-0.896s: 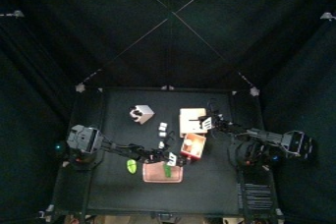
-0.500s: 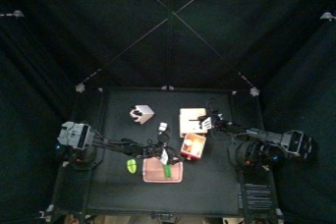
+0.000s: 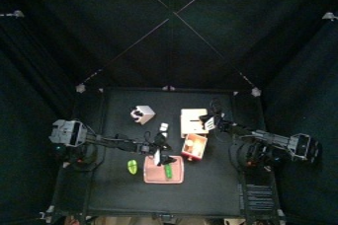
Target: Grab sushi piece from table
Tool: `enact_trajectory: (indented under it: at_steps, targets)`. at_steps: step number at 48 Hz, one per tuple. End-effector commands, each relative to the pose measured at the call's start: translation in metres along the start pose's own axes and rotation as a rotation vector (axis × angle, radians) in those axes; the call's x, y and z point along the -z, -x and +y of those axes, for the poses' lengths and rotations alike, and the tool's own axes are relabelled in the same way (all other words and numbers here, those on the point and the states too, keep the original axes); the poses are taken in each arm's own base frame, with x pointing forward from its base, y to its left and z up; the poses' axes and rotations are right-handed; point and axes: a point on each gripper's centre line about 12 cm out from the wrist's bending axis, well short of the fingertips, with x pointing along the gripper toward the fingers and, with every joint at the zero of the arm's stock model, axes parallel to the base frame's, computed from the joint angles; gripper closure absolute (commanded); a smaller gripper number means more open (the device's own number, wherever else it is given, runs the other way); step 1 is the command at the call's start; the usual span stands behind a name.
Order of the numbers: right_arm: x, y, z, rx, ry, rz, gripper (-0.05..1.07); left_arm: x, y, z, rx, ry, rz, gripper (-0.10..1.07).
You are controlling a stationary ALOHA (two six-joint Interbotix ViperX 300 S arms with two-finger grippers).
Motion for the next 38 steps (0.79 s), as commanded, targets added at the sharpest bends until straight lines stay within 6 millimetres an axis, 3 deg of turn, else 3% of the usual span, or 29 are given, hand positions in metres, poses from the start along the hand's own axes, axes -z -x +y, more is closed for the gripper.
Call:
enact_trajectory:
  at_steps: [1,18,29,38]
  targets:
    - [-0.007,0.004,0.011,-0.074,0.012,-0.031,0.67,-0.019,0.014,-0.01,0.038,-0.059,-0.048,0.03]
    - [-0.007,-0.008,0.061,-0.294,0.075,-0.007,0.67,-0.025,0.078,-0.021,0.097,-0.185,-0.102,0.03]
    - [-0.007,-0.048,0.086,-0.29,0.117,0.053,0.66,-0.031,0.128,-0.022,0.119,-0.248,-0.183,0.03]
    - [-0.022,-0.072,0.107,-0.297,0.116,0.044,0.63,-0.018,0.155,-0.019,0.126,-0.251,-0.2,0.03]
